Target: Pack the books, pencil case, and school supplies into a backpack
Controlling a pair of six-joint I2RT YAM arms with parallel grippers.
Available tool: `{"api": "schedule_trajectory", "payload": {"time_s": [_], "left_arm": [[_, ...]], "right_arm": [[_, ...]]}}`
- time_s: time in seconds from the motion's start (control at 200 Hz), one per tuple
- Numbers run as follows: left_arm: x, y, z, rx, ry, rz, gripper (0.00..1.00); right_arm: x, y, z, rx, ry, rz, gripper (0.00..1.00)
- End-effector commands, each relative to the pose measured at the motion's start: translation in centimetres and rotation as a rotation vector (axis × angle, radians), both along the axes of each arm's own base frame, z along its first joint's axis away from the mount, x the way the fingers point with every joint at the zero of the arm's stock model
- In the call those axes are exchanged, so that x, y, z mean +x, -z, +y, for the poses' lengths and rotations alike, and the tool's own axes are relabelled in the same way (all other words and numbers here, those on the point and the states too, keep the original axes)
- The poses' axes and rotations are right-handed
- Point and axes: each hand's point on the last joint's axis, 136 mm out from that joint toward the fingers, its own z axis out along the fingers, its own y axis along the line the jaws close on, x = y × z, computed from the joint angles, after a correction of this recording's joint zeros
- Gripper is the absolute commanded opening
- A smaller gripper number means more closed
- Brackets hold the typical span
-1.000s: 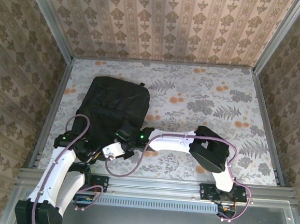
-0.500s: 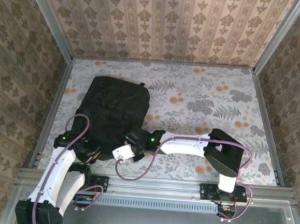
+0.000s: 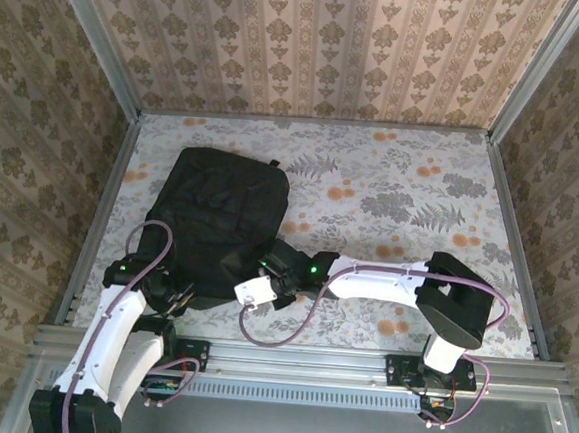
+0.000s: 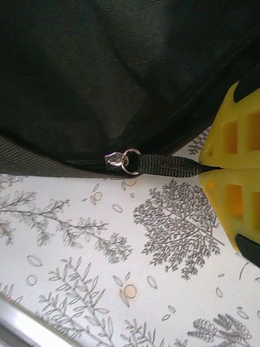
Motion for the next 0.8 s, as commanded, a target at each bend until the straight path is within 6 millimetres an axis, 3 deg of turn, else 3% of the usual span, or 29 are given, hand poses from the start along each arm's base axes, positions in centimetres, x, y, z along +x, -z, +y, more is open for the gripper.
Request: {"api": "schedule_trajectory", "payload": {"time_s": [0.0,0.42,0.795], "left_arm": [[-0.6,0.4,1.4,0.072,-0.011,0.018,0.0],[-0.3,0.3,1.1,0.06,0.006,-0.003,0.0],[0.3,0.0,0.6,0.038,0.035,-0.034,0.0]], "right_arm": [[2.0,-0.1,-1.9,-0.039,0.081,-0.042,0.0],[10.4,-1.9,-3.8,0.015,0.319,-0.144,0.0],[15.4,-2.8,-5.3,0.053,0.58,-0.183,0.0]]}}
